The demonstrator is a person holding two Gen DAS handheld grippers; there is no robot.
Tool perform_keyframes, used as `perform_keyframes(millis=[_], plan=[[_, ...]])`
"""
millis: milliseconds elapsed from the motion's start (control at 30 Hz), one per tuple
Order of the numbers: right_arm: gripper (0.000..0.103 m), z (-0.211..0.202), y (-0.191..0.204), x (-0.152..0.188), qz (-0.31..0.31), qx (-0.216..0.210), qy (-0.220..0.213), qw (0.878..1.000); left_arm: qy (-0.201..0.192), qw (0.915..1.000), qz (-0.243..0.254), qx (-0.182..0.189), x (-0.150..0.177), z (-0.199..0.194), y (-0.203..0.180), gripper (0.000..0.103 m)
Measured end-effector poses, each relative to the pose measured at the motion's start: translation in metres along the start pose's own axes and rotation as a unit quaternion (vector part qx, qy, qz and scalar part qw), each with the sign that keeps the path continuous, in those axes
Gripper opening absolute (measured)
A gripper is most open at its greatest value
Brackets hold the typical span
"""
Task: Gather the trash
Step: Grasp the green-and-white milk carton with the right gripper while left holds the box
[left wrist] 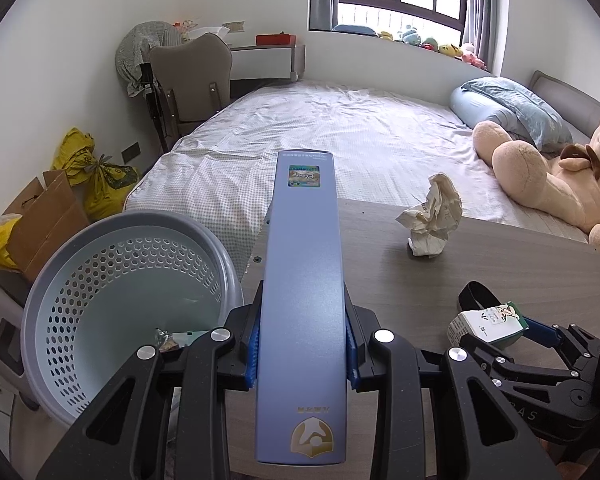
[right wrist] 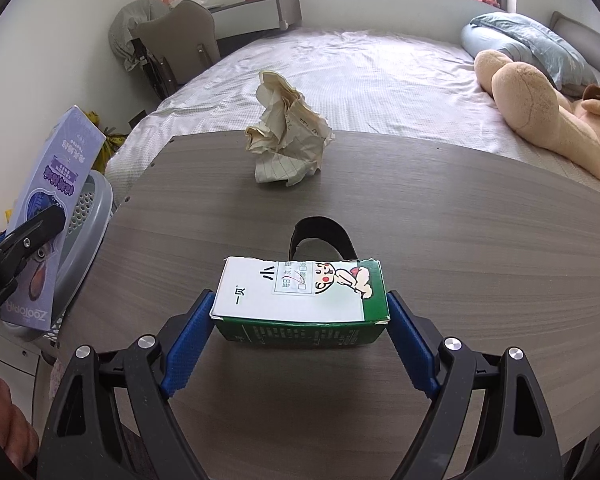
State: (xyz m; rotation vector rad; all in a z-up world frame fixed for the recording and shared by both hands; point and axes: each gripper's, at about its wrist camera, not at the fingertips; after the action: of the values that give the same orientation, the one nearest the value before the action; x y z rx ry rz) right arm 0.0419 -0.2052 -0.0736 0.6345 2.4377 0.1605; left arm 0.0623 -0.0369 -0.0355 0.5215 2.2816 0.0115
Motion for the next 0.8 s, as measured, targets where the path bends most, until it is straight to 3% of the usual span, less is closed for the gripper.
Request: perform_keyframes(millis=[100,433,800], plan=[[0.091,-0.002,-0.001,0.001,-0.001,0.002,0.001,1.000,0.002,1.0000,0.001,0.001,0.001,0.002,0.000,0.031],[0.091,0.000,-0.003,-0.018,0.004,0.002,0.000,1.000,0.010,0.9999,0.001,0.005,0.003,0.011,0.001,0.031],[0.073,0.028,0.003,-0.039,-0.022,0.030,0.040,0.998,0.017,0.9998,-0.007,0.006,0.005,0.018,0.007,0.031]])
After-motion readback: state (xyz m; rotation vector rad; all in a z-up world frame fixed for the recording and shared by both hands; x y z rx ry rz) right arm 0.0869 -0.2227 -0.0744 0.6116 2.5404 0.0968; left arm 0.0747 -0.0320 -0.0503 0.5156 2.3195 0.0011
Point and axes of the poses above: each gripper's, at about its wrist camera, not at the fingertips, and z roughly the way its jaws point, y to its left, x to its underside, and after that the axes turned 15 degrees about z, right-handed
